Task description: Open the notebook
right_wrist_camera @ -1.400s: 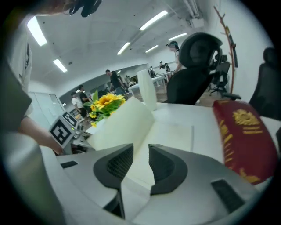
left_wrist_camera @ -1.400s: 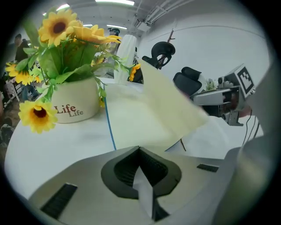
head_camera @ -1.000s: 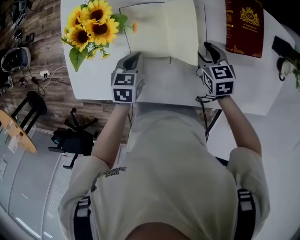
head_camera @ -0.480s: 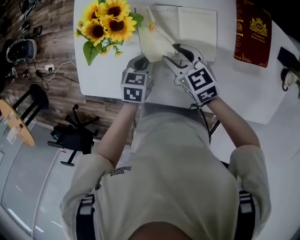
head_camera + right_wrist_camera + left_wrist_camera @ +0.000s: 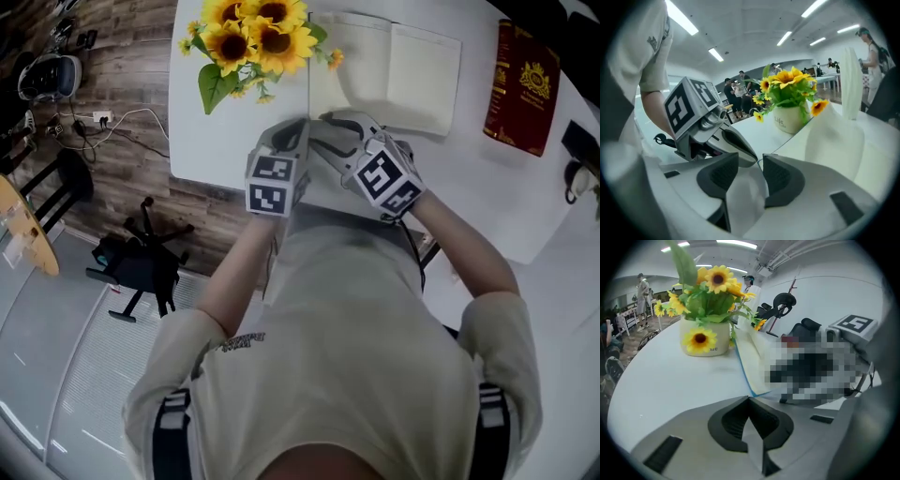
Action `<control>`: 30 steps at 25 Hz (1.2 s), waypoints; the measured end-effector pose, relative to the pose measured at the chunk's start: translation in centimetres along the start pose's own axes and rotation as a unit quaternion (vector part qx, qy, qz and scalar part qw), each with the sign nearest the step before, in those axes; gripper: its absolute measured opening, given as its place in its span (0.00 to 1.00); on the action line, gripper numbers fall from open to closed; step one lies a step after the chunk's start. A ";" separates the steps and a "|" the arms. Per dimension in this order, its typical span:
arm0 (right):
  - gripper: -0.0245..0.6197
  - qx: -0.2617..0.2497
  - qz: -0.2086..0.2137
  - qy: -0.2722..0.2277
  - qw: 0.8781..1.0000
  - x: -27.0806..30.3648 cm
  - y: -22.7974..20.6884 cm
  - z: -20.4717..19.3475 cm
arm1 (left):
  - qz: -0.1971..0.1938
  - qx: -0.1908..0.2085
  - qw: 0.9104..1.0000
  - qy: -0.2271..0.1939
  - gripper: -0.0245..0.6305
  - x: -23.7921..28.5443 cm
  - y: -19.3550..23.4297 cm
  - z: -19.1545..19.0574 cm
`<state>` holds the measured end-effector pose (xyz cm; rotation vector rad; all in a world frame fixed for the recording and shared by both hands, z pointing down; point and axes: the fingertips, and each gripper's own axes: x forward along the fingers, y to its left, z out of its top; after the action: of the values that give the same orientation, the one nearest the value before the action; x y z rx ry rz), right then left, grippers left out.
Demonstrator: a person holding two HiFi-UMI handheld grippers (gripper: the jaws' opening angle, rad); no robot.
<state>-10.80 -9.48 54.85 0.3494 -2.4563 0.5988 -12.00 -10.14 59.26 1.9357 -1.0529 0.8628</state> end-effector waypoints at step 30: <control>0.14 0.182 -0.084 -0.072 0.977 -6.6 -4.9 -0.5 | -0.030 0.038 0.996 -0.078 0.04 -3.7 -3.1 5.5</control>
<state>-3.47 -12.78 52.94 0.7632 -2.4118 0.9810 -9.73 -12.32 52.64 2.1159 -1.0600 0.7387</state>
